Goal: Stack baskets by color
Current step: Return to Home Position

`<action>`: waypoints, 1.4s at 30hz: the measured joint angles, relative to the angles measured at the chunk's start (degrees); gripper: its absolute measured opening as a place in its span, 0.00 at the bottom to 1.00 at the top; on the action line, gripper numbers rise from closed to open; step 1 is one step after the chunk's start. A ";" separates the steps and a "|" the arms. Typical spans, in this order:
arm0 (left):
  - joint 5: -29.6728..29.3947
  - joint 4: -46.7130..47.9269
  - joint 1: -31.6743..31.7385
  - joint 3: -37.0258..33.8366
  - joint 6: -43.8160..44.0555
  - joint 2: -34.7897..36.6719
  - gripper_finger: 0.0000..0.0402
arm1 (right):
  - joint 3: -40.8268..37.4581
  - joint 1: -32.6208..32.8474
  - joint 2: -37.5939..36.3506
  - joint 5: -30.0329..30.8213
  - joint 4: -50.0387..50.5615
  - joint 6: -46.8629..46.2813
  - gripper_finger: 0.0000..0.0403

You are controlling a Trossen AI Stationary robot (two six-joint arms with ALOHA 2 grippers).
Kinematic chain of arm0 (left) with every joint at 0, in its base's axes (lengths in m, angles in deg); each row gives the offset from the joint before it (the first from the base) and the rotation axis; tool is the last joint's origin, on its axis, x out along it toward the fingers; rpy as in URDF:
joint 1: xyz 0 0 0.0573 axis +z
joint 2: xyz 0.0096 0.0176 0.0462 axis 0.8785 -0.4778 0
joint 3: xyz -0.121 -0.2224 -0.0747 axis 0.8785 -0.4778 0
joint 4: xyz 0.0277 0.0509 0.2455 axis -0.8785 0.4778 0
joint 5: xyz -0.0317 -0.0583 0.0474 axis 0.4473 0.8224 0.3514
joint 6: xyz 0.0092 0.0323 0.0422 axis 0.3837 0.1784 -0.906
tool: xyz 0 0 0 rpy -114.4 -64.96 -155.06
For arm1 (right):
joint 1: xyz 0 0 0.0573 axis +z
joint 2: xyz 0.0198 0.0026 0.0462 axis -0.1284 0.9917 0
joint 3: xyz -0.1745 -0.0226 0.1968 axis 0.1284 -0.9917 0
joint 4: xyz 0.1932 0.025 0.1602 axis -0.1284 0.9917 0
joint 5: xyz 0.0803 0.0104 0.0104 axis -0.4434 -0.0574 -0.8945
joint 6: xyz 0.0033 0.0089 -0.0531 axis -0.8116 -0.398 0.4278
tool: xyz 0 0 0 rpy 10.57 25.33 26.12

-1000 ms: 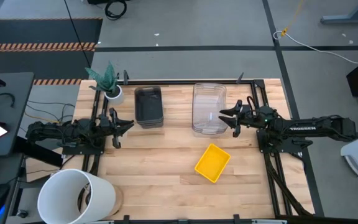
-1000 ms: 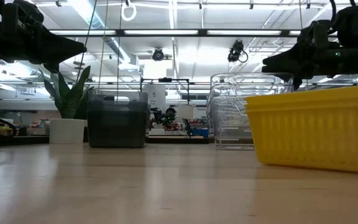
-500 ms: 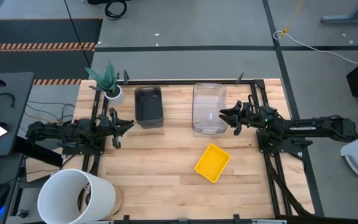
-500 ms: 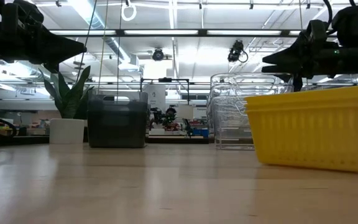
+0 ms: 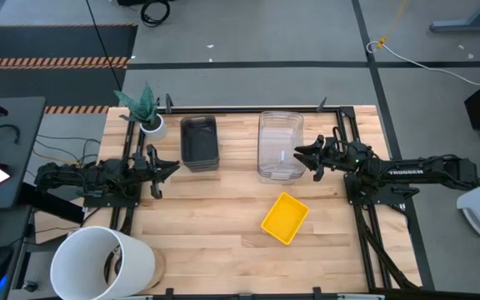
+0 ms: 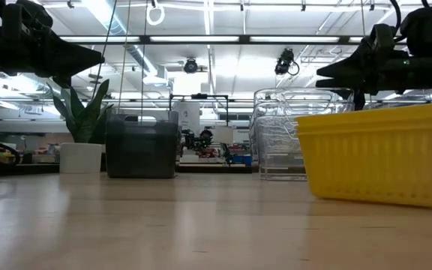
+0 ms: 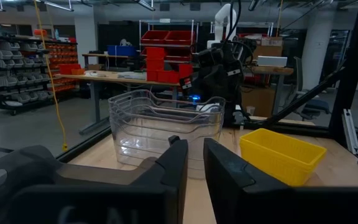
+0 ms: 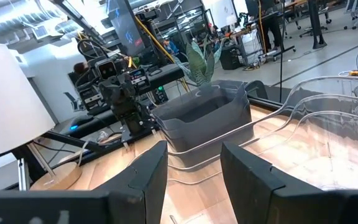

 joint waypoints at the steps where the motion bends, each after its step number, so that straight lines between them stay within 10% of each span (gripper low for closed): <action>1: 0.00 0.00 0.00 0.00 0.01 0.00 0.14 | 0.00 0.00 0.00 0.00 0.00 0.00 0.38; 42: 0.01 0.01 -0.01 0.00 0.01 0.00 0.16 | 0.00 0.02 0.00 -0.02 0.00 0.02 0.38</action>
